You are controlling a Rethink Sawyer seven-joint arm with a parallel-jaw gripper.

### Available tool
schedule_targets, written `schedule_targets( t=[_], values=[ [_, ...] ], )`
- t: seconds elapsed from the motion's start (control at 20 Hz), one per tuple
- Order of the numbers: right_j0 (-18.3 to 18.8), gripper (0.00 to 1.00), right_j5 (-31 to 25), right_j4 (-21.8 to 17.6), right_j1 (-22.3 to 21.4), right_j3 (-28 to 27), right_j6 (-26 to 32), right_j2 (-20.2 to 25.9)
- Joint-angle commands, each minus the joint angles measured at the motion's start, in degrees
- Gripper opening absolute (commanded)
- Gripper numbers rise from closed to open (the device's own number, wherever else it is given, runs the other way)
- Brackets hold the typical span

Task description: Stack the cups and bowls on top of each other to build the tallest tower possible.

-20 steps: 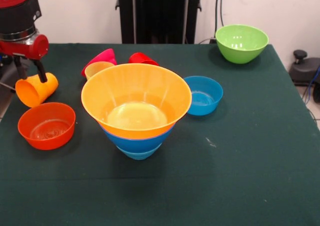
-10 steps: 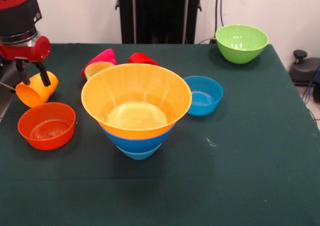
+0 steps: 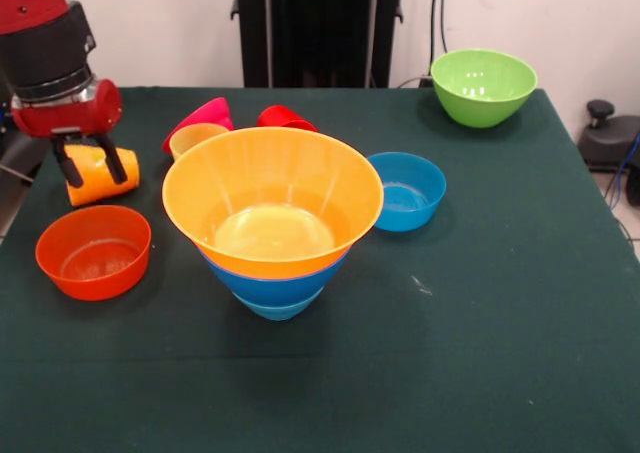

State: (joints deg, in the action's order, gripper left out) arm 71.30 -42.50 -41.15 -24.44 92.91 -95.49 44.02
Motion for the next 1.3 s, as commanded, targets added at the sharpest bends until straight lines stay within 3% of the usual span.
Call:
schedule_targets(
  t=[0.05, 0.75, 1.3],
  values=[
    [-1.5, 1.00, -8.4, -1.1, 3.9, 3.5, 18.9, -0.1],
    [-2.3, 1.00, -9.6, -0.6, -0.5, 5.9, 15.5, 0.0],
    [-3.2, 1.00, -11.2, 0.7, -13.1, 11.2, 9.5, -0.5]
  ],
)
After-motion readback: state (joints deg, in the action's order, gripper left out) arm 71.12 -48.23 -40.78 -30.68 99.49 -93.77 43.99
